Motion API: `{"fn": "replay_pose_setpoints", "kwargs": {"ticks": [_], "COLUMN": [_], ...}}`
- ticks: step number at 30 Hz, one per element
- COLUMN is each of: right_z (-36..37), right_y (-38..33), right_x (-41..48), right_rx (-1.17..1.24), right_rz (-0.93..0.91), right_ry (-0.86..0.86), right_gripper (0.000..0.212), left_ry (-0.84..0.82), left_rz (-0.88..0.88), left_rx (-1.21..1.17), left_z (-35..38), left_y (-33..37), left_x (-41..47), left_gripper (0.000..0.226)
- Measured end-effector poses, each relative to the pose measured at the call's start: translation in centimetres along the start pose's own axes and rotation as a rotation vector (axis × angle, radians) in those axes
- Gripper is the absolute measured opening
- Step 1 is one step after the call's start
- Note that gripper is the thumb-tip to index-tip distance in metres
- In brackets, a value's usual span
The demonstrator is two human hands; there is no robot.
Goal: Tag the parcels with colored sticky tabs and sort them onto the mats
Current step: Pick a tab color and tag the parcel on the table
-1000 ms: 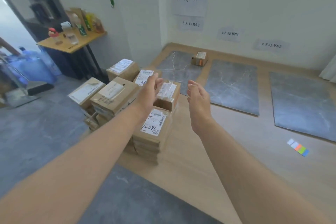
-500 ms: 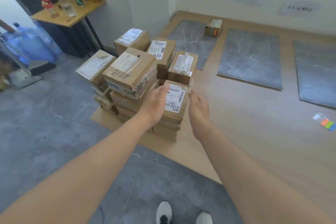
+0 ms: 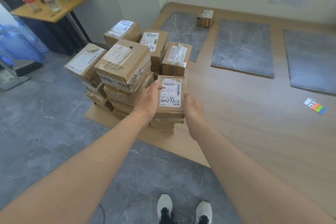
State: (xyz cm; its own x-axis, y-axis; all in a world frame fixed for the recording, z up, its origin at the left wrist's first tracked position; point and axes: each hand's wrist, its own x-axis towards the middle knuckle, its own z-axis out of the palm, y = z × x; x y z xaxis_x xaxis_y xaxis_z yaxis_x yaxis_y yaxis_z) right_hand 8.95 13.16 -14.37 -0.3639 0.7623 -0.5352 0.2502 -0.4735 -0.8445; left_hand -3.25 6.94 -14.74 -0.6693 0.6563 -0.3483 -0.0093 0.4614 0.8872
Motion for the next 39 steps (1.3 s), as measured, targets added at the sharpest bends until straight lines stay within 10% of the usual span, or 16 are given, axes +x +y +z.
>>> {"fn": "replay_pose_setpoints", "kwargs": {"ticks": [17,39], "right_z": [-7.9,-37.7], "right_y": [-3.1,-0.1], "right_x": [-2.3,4.2], "right_rx": [0.104,0.185], "right_rz": [-0.171,-0.17], "right_ry": [0.281,0.425], "right_gripper": [0.023,0.031], "left_ry": [-0.158,-0.342], "left_rz": [0.037,-0.077], "left_rx": [-0.211,-0.247], "left_z": [5.3,35.9], "left_y": [7.2,10.0], "left_x": [-2.8,-4.5], "left_gripper": [0.049,0.049]}}
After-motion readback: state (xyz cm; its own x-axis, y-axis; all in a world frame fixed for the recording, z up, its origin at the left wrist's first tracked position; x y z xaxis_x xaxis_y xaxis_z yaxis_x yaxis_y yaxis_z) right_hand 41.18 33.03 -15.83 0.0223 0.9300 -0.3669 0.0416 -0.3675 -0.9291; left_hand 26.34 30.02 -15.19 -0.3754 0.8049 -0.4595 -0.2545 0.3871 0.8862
